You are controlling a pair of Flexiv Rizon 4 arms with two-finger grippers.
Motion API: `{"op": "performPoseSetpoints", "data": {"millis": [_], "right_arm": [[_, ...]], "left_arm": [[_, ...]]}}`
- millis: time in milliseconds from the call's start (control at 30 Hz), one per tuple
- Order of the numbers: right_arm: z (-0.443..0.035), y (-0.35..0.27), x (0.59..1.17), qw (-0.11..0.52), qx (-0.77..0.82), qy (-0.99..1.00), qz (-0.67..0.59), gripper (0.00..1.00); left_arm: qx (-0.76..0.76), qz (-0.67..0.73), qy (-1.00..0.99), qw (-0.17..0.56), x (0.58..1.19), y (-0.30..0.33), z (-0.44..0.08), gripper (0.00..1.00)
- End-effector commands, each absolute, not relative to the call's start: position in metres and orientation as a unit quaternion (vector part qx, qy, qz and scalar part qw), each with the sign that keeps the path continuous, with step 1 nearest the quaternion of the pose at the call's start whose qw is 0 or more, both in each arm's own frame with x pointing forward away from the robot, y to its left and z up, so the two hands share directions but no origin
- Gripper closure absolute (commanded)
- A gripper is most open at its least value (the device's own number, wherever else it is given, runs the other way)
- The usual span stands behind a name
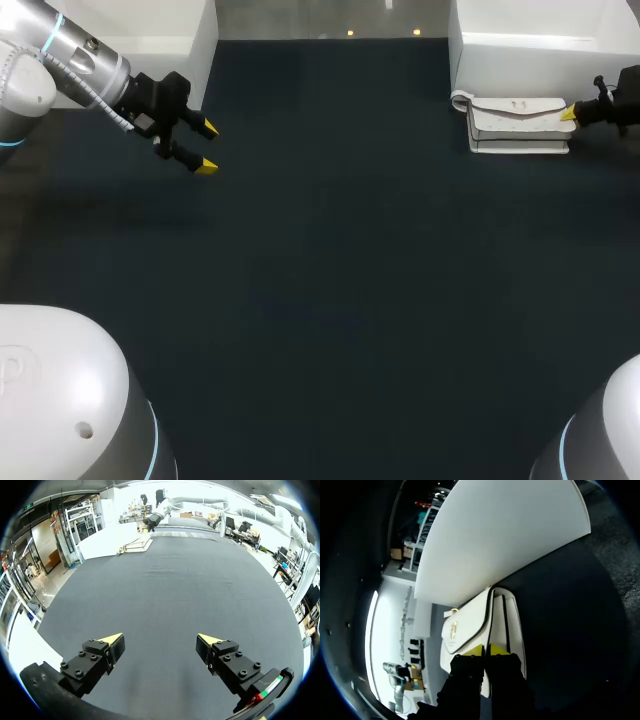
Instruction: Pick up the bag, open it, inspect its contents, close it, and place it on the opposite side
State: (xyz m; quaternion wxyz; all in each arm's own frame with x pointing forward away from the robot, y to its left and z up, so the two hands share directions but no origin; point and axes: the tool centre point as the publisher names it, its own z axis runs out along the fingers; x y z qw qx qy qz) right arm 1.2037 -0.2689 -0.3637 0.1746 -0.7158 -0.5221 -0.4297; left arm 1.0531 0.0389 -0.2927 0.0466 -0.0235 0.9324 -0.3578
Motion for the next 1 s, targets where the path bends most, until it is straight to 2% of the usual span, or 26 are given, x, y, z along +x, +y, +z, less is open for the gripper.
{"op": "performPoseSetpoints", "data": {"millis": [33, 367, 1000], "right_arm": [[-0.362, -0.262, 1.203, 0.32, -0.658, -0.604, -0.317, 1.0], [-0.351, -0.213, 1.17, 0.314, -0.66, -0.599, -0.327, 1.0], [-0.351, -0.213, 1.17, 0.314, -0.66, -0.599, -0.327, 1.0]], "left_arm": [[-0.023, -0.359, 0.932, 0.047, 1.053, 0.039, -0.294, 0.0], [-0.023, -0.359, 0.932, 0.047, 1.053, 0.039, -0.294, 0.0], [-0.023, -0.359, 0.932, 0.047, 1.053, 0.039, -0.294, 0.0]]}}
